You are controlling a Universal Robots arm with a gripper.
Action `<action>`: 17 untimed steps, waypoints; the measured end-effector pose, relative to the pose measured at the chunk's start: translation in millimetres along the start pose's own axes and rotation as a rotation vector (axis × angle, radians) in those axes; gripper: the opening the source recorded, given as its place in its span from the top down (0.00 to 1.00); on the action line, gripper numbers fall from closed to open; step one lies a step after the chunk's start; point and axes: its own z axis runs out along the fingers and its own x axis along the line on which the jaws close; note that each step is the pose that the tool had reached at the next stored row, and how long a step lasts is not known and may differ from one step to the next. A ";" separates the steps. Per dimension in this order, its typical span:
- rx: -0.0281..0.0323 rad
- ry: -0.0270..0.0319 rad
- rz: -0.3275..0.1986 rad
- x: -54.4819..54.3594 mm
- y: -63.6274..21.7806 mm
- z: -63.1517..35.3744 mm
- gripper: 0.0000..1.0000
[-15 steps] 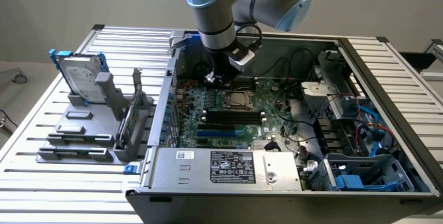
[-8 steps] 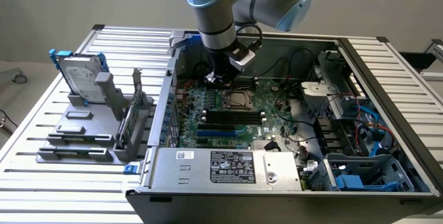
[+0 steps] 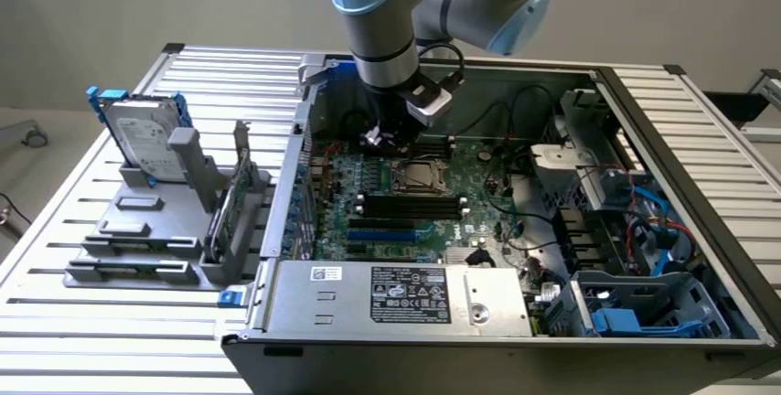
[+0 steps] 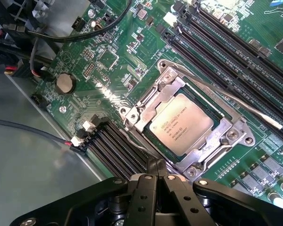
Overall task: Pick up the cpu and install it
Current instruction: 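Install the first cpu locking lever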
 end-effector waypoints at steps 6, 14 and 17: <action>0.0007 0.0006 0.000 1.4 1.2 0.8 0.89; 0.0073 0.0065 0.002 3.0 2.8 2.3 0.89; 0.0085 0.0077 0.003 4.0 3.7 2.8 0.89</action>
